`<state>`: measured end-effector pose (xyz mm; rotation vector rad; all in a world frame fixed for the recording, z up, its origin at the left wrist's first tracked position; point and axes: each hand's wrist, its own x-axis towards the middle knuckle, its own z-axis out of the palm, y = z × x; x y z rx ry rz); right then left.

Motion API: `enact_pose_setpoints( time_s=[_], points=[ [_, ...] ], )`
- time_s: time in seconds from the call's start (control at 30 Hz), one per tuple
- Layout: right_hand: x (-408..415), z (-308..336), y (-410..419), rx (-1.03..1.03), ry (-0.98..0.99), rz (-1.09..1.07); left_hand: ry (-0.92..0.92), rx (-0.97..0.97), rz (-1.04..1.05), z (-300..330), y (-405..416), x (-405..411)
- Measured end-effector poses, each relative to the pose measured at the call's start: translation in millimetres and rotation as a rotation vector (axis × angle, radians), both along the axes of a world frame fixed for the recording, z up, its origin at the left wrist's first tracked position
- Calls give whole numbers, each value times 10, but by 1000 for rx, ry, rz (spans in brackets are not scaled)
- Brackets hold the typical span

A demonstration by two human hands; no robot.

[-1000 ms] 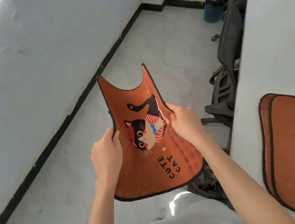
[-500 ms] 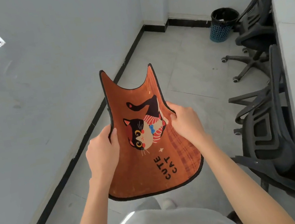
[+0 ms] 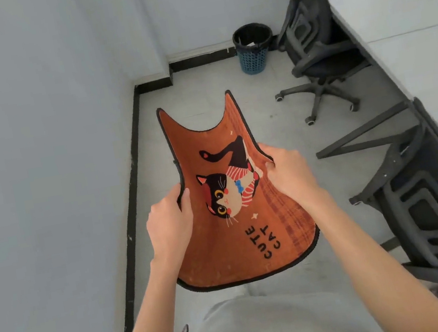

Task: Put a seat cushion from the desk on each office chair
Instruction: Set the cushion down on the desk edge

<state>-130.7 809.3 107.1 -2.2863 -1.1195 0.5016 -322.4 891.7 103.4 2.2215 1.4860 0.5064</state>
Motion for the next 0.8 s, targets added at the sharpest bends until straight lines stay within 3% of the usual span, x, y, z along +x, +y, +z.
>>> enact_pose_setpoints(
  time_s=[0.37, 0.8],
  points=[
    [2042, -122, 1092, -7, -70, -428, -29, 47, -447, -215, 1884, 2648],
    [4595, 42, 1635, 7, -75, -822, -125, 85, -877, -153, 2816, 5940]
  ],
)
